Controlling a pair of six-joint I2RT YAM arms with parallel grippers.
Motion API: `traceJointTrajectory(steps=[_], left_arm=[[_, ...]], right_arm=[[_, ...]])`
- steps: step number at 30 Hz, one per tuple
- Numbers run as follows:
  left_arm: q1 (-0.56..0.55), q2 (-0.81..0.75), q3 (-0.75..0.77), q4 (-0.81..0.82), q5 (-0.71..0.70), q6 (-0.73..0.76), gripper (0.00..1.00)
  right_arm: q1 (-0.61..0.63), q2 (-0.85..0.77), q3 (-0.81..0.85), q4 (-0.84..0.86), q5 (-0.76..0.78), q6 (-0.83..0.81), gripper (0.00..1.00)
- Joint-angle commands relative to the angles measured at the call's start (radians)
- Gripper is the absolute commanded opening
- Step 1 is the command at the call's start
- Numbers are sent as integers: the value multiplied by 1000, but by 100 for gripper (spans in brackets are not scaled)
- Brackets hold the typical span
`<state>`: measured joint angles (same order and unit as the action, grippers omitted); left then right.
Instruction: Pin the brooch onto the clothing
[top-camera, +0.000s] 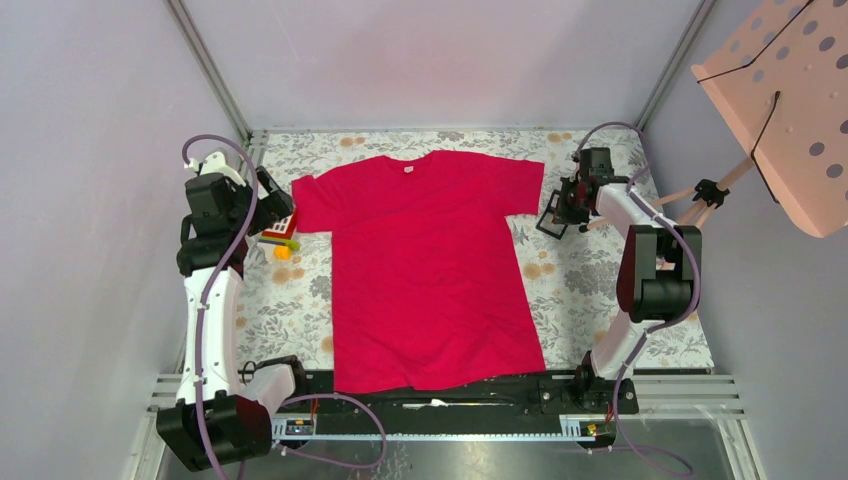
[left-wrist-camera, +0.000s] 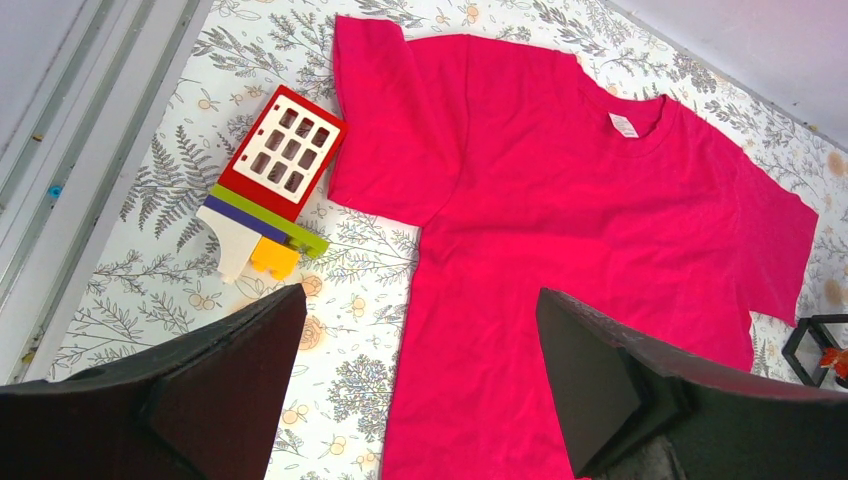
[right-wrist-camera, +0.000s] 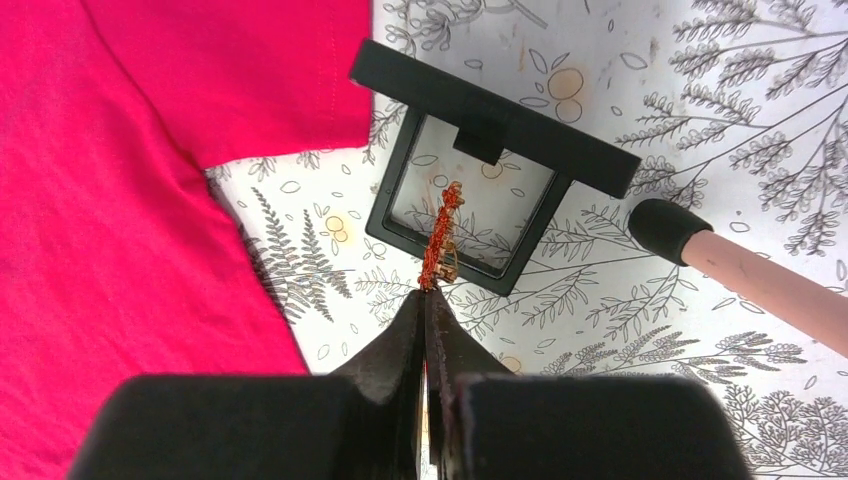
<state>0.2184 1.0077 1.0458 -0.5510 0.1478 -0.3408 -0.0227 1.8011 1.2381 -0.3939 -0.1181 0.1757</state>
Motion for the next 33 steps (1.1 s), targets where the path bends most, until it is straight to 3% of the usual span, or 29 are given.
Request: traceJointTrajectory(steps=[1, 13, 21, 25, 29, 33], left_arm=[[10, -7, 12, 52, 26, -10, 93], [9, -16, -13, 92, 111, -30, 93], [-40, -34, -89, 151, 228, -114, 93], [-133, -86, -178, 198, 289, -171, 93], [-254, -129, -286, 328, 403, -287, 93], [-349, -159, -400, 592, 533, -459, 93]], right_arm=[[-2, -71, -6, 52, -3, -24, 0], [17, -164, -24, -18, -47, 8, 0], [198, -289, -89, -53, -86, 40, 0], [307, -326, -106, -26, -157, 74, 0], [421, -354, -94, 3, -236, 96, 0], [491, -416, -79, 74, -350, 141, 0]])
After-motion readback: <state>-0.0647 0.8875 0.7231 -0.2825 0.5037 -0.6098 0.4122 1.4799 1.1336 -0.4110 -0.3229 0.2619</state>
